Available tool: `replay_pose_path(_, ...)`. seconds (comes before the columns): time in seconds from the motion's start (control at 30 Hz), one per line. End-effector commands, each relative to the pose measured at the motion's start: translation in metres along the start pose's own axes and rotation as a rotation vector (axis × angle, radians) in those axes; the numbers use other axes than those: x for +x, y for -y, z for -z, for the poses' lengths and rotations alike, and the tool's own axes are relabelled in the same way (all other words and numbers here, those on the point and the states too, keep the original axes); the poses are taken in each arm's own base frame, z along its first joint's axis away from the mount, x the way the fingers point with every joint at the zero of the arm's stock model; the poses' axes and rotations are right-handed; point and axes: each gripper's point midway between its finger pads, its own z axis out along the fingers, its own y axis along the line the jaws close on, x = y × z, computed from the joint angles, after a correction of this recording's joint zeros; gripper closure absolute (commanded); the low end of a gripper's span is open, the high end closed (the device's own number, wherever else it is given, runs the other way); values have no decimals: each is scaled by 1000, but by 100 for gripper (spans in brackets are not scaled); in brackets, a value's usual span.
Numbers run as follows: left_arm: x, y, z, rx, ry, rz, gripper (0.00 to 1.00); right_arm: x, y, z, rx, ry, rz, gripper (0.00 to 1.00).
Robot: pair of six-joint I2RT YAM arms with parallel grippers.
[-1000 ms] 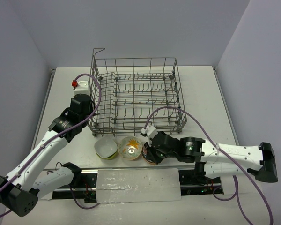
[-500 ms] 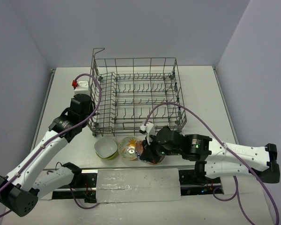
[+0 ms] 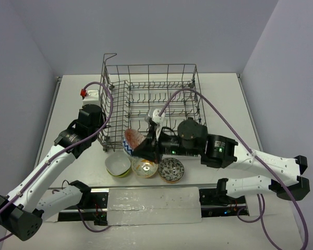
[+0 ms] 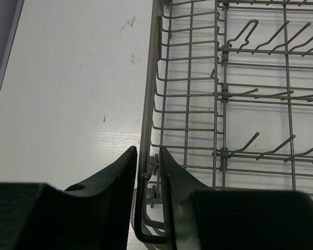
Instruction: Load the bowls into the dish rack
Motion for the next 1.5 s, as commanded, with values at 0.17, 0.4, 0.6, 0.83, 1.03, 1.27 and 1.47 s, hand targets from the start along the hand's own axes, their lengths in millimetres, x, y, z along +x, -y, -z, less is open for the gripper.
replay_pose_path(0.17,-2,2,1,17,11,-8,75,-139,93,8,204,474,-24,100)
replay_pose_path(0.4,0,4,-1,25,3,-7,77,-164,197,-1,272,645,-174,100)
replay_pose_path(0.6,1,6,-2,36,-2,-9,76,-166,279,-26,209,703,-338,100)
replay_pose_path(0.83,1,6,-1,37,4,-4,74,-156,337,-61,72,714,-495,100)
replay_pose_path(1.03,4,10,-2,57,-7,-9,75,-140,374,-85,8,714,-573,100)
replay_pose_path(1.27,6,13,-4,68,-19,-15,75,-131,397,-92,-28,746,-639,100)
replay_pose_path(1.47,6,15,-4,75,-21,-13,75,-111,402,-95,-3,738,-659,100)
